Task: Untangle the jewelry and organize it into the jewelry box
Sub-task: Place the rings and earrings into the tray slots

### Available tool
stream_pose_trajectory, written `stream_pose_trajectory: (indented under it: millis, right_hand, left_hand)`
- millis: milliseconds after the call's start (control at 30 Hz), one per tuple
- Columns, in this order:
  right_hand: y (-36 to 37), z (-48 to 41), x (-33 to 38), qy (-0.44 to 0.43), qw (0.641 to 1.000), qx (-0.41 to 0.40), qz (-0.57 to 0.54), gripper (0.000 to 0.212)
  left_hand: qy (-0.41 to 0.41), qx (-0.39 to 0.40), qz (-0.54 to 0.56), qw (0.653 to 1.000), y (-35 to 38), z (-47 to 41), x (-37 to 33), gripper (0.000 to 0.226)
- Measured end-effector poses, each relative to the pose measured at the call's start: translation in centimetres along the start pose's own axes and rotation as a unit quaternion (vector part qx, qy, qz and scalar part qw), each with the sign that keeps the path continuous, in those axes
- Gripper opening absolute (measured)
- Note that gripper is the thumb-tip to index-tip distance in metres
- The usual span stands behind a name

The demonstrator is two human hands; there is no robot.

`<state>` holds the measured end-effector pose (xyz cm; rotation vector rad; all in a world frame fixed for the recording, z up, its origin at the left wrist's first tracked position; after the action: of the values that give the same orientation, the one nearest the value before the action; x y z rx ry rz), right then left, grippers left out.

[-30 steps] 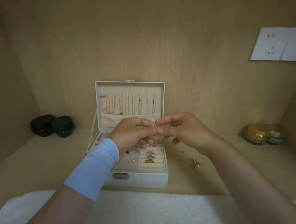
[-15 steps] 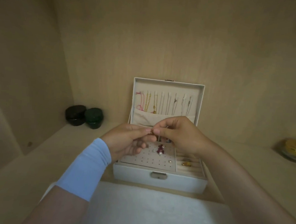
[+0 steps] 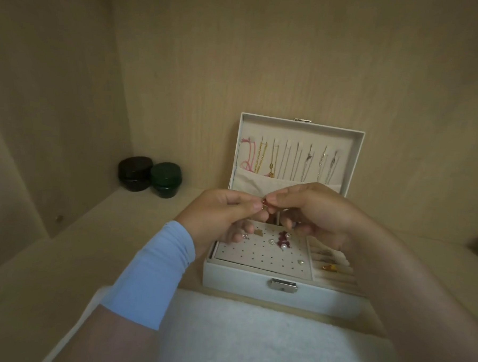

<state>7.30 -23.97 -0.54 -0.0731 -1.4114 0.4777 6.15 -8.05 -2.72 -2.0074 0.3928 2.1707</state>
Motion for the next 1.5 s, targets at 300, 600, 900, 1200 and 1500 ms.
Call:
stream_pose_trajectory:
  millis: [300,600,900,1200,1500]
  right_hand:
    - [0.8,0.1,2.9,-0.142,0.986,-0.039,0.074,0.013]
    - [0.3,0.9,3.6,-0.301,0.892,-0.106,0.32,0.018]
    - [1.7,1.7,3.5,-0.322,0.908,-0.094,0.251,0.009]
    - [5.7,1.7,1.7,-0.301,0.809,-0.06,0.5,0.01]
    - [8.2,1.1,1.5,-0.349,0.775,-0.067,0.523,0.014]
  left_hand:
    - [0.0,0.023,-0.004,1.0,-0.7,-0.7,-0.8,0.021]
    - [0.003,0.04,-0.051,0.998,-0.3,-0.2,-1.1,0.022]
    - [0.002,-0.004,-0.062,0.998,-2.0,0.8,-1.1,0.02]
    - [0.052,-0.094,-0.243,0.964,-5.3,1.1,-1.2,0.014]
    - [0.045,-0.086,-0.318,0.943,-6.9,1.2,0.2,0.016]
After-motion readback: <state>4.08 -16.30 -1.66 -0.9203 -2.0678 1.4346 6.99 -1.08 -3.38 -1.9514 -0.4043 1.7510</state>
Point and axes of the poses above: each hand's wrist, its own z-axis away from the middle knuckle, its own y-axis out of the palm, x = y × z, the point moved 6 cm from there along -z, towards the middle knuckle, and after that the axes turned 5 degrees about z, right-handed, at the moved point
